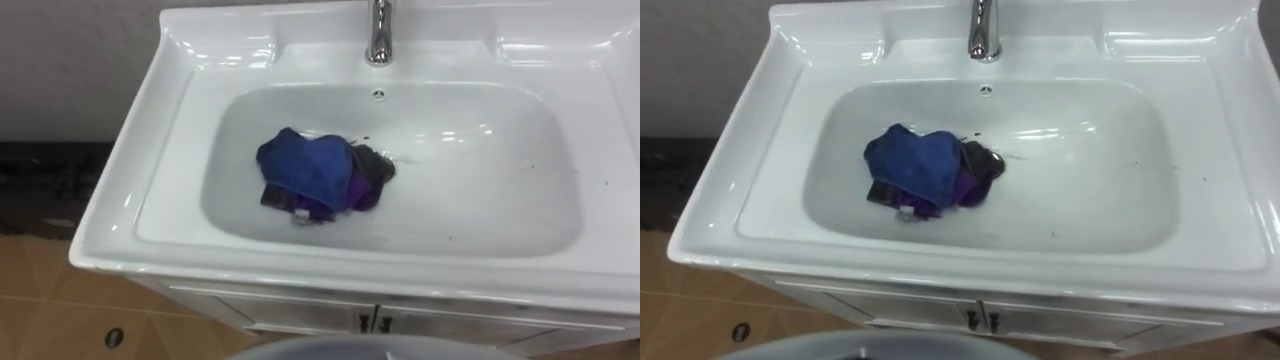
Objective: Wipe basin
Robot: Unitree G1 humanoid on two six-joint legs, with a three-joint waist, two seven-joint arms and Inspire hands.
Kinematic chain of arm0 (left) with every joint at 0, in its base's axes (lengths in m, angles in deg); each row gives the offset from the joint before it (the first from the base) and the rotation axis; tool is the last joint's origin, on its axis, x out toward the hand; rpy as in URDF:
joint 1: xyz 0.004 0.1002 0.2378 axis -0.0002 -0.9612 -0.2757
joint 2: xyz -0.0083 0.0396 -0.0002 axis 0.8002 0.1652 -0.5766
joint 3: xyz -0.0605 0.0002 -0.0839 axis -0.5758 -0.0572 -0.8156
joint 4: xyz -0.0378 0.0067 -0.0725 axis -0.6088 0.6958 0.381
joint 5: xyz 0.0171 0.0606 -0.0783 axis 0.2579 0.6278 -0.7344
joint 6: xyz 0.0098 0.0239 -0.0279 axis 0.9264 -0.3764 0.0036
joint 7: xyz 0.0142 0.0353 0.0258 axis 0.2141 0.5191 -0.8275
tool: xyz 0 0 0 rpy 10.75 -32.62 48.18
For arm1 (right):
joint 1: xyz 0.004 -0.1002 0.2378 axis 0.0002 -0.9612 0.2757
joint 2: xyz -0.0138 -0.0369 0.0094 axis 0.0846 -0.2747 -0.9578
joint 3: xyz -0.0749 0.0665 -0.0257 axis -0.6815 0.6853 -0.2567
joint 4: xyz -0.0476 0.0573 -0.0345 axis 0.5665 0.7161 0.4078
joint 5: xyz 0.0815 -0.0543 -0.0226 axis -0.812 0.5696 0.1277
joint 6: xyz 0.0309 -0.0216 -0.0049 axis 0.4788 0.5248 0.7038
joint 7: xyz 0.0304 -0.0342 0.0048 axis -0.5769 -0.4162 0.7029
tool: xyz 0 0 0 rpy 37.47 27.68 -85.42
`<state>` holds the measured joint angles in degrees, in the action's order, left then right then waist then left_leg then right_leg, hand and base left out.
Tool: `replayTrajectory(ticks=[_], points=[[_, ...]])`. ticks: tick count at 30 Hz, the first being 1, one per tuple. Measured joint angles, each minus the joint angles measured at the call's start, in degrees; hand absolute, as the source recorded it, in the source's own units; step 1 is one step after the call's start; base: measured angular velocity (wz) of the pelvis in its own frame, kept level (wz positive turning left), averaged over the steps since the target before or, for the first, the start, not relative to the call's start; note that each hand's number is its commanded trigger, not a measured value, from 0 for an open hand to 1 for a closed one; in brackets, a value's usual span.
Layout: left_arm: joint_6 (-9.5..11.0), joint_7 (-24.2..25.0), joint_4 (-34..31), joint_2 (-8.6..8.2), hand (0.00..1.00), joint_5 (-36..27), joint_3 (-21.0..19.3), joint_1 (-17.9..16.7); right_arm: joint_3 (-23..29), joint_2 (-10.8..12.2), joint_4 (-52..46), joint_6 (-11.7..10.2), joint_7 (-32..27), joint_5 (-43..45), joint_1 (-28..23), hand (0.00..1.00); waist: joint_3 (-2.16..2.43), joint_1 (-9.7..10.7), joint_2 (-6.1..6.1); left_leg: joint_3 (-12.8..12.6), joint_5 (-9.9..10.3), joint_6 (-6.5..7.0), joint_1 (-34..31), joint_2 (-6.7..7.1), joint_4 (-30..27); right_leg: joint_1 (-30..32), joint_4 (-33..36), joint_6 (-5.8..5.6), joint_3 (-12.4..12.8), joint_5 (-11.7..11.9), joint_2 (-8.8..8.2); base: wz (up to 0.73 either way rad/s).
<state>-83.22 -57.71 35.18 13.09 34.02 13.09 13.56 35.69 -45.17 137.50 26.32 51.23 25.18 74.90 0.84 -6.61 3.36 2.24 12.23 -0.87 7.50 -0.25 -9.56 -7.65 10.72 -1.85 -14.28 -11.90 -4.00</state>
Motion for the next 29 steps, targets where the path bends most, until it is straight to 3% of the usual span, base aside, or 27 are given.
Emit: replayTrajectory(ticks=[5,9,15,19,21,23,25,29], points=[[-2.4,7.3,8.3,-1.45,0.0,-0.1,3.3,0.9,-0.7,0.1,1.9,0.4,1.7,0.1,0.1,0.0,-0.1,0.2,-0.86,0.3,0.2,0.27,0.6,0.0,0.1,-1.2,-0.3,-0.06,-0.6,0.0,-0.02,0.07],[-4.4,11.6,9.9,-2.37,0.0,-0.2,5.2,2.8,-1.0,0.6,1.9,1.9,1.8,0.2,0.1,0.0,-0.11,0.7,-0.86,0.3,0.2,0.34,0.7,-0.01,0.0,-1.4,0.0,-0.13,-0.7,-0.4,-0.13,0.06],[-5.9,16.3,10.0,-5.5,0.0,-0.1,5.4,6.1,-1.9,2.0,2.1,3.2,1.8,0.3,0.3,0.0,-0.15,1.9,-1.13,0.0,0.3,0.4,1.1,-0.06,-0.1,-1.4,0.0,-0.06,-0.1,-0.7,-0.08,-0.03],[-6.4,17.5,9.8,-5.65,0.0,0.0,5.4,6.8,-1.9,3.3,2.5,3.9,1.8,0.3,0.0,0.0,-0.2,2.0,-2.03,-0.5,0.2,0.41,1.5,-0.06,0.0,-1.6,0.2,-0.06,0.2,-0.7,-0.08,-0.06],[-6.7,18.1,9.7,-5.64,0.0,0.0,5.6,6.9,-1.9,4.0,2.6,4.2,1.8,0.2,0.0,0.0,-0.39,2.3,-2.59,-0.7,0.2,0.41,1.7,-0.03,0.0,-1.8,0.1,-0.09,0.1,-0.7,-0.11,0.0],[-6.7,18.2,9.7,-5.64,0.0,0.1,6.4,7.4,-1.9,4.9,2.5,4.2,1.8,-0.4,0.0,0.0,-0.92,3.1,-3.47,-0.7,0.3,0.41,1.6,0.05,0.0,-1.9,0.1,-0.17,0.1,-0.8,-0.18,0.06],[-6.7,18.2,9.7,-5.64,0.0,0.1,6.5,8.1,-2.1,5.3,2.5,4.2,1.8,-1.4,0.1,0.0,-1.07,3.1,-3.91,-0.7,0.3,0.44,1.2,0.06,0.0,-1.5,0.1,-0.18,0.1,-1.0,-0.17,0.02],[-6.5,18.3,9.7,-5.43,0.0,0.1,8.1,9.7,-3.0,5.1,3.8,3.9,1.9,-4.0,0.2,0.0,-1.16,3.4,-3.99,-1.3,0.5,0.65,1.2,-0.05,-0.1,-1.3,0.1,-0.21,0.3,-1.0,-0.13,-0.03]])
